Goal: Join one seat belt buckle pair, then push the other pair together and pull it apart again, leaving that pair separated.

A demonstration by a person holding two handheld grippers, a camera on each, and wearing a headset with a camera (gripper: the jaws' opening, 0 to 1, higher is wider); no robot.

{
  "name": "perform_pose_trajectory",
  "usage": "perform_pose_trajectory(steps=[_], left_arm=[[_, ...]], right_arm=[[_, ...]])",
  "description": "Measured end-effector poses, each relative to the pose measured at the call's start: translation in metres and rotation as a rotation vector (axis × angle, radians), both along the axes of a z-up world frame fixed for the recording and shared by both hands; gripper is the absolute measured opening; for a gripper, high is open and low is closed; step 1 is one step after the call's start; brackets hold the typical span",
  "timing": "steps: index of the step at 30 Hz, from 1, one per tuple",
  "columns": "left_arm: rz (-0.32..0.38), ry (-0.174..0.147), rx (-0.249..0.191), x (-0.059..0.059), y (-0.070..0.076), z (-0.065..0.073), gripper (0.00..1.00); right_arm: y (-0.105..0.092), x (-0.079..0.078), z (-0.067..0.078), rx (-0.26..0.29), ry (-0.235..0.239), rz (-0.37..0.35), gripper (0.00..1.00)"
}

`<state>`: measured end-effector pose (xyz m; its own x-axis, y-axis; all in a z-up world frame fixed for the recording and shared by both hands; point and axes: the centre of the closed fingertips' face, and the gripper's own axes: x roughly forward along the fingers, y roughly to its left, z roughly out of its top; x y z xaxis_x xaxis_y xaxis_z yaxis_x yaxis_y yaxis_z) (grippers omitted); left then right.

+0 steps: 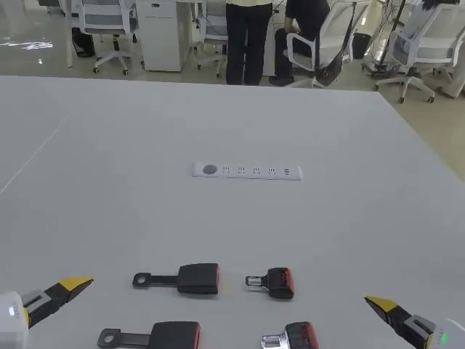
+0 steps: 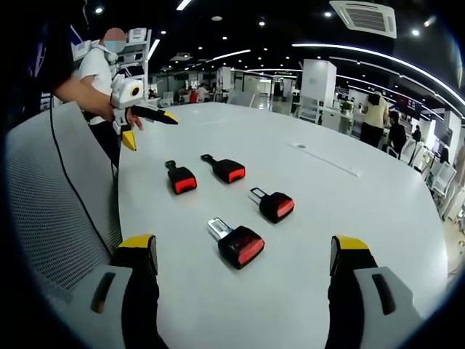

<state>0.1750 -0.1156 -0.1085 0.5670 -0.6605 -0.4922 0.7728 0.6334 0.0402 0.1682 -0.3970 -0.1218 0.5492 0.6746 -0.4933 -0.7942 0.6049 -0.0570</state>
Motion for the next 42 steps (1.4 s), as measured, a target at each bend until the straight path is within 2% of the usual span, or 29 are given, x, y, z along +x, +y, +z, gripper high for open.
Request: perform_pose_trajectory(steps=[22,37,42], left_arm=[[-0.012,-0.001,0.007,0.001,-0.004,0.001,1.0],[-0.104,0.005,0.049,0.01,-0.021,0.007,0.98],[-0.139,0.021,0.064,0.014,-0.028,0.003,0.96]], right_arm=[[-0.007,0.002,0.0,-0.027,-0.005,0.01,0.99],[-0.013,0.015,0.004,-0.077,-0.007,0.063,0.96],[-0.012,0.02,0.002,-0.091,0.004,0.094,0.95]])
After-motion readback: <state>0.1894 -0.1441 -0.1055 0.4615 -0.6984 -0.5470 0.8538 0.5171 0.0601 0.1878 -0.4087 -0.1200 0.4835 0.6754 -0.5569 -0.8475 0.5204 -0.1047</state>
